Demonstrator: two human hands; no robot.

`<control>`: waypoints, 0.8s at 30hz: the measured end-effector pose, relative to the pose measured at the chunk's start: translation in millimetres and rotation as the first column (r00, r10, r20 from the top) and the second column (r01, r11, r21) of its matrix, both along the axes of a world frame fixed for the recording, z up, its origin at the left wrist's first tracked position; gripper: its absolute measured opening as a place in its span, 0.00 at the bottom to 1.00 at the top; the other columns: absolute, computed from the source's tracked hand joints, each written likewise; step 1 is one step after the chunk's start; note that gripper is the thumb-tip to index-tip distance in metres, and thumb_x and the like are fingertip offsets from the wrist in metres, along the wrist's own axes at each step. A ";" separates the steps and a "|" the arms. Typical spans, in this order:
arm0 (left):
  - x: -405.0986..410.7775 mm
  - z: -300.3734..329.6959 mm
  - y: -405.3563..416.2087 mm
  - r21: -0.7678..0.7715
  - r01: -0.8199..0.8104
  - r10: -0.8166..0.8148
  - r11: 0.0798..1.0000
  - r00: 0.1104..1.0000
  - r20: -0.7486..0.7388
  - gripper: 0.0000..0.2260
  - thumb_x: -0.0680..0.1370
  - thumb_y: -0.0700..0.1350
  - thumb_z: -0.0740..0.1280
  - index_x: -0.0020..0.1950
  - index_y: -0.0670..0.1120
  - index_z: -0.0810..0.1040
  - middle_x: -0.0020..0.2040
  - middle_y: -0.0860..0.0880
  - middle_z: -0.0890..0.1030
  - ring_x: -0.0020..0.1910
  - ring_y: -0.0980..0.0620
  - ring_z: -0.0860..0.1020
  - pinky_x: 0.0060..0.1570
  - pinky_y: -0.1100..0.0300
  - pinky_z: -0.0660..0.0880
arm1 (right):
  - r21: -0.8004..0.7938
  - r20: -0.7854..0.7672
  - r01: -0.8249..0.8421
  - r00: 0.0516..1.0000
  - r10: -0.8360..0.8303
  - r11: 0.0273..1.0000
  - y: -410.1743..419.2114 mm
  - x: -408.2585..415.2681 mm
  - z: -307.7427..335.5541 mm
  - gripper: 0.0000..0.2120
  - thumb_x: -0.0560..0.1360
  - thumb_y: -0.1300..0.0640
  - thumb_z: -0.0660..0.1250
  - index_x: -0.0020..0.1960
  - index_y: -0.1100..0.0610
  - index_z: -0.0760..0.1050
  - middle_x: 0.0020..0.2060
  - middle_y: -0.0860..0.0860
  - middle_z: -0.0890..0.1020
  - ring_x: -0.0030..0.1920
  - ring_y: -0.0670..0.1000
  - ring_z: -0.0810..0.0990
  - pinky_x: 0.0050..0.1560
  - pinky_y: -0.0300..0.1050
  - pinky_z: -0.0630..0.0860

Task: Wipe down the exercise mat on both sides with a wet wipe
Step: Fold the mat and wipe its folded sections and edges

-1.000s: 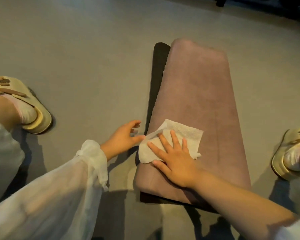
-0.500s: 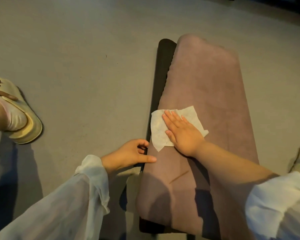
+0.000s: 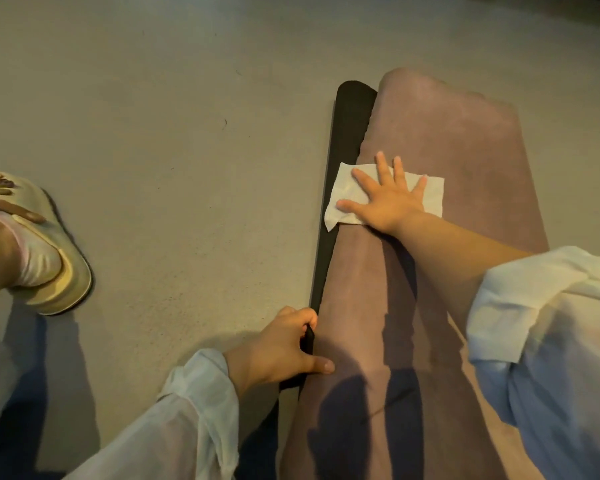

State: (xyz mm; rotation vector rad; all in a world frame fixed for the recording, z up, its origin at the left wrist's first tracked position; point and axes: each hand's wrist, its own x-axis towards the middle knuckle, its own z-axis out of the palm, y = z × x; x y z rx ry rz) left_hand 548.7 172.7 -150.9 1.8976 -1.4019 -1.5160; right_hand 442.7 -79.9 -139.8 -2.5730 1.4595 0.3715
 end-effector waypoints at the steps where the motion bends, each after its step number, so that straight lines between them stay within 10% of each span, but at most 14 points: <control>1: -0.1 -0.2 -1.0 -0.001 0.018 -0.018 1.000 1.000 0.022 0.16 0.69 0.49 0.75 0.44 0.52 0.67 0.54 0.51 0.67 0.51 0.57 0.67 0.47 0.68 0.65 | 0.006 -0.006 0.000 1.000 0.000 1.000 2.5 1.1 -2.5 0.35 0.74 0.29 0.47 0.76 0.39 0.42 0.76 0.49 0.35 0.75 0.57 0.33 0.68 0.69 0.36; 9: 2.7 1.5 -6.3 -0.011 0.033 -0.033 0.999 0.999 -0.014 0.17 0.69 0.49 0.76 0.40 0.55 0.66 0.50 0.52 0.66 0.47 0.58 0.68 0.43 0.71 0.65 | 0.127 0.081 -0.136 0.989 0.126 0.983 40.5 -6.2 -8.1 0.26 0.82 0.53 0.45 0.77 0.51 0.41 0.77 0.50 0.40 0.76 0.52 0.37 0.72 0.59 0.36; 21: 2.1 7.0 14.5 0.065 -0.431 0.421 0.900 0.820 -0.387 0.17 0.82 0.55 0.50 0.43 0.47 0.72 0.42 0.48 0.76 0.44 0.52 0.75 0.49 0.59 0.73 | 0.266 0.228 -0.345 0.930 0.289 0.900 210.0 -59.3 4.0 0.26 0.82 0.52 0.47 0.77 0.44 0.43 0.75 0.45 0.36 0.73 0.46 0.30 0.67 0.48 0.26; 24: -0.8 9.7 14.8 0.006 -0.505 0.485 0.863 0.826 -0.286 0.16 0.82 0.53 0.51 0.42 0.46 0.70 0.39 0.48 0.74 0.40 0.52 0.74 0.38 0.67 0.73 | 0.295 0.240 -0.421 0.902 0.359 0.858 255.5 -72.8 7.7 0.26 0.81 0.50 0.47 0.76 0.43 0.42 0.71 0.42 0.31 0.70 0.45 0.26 0.66 0.48 0.23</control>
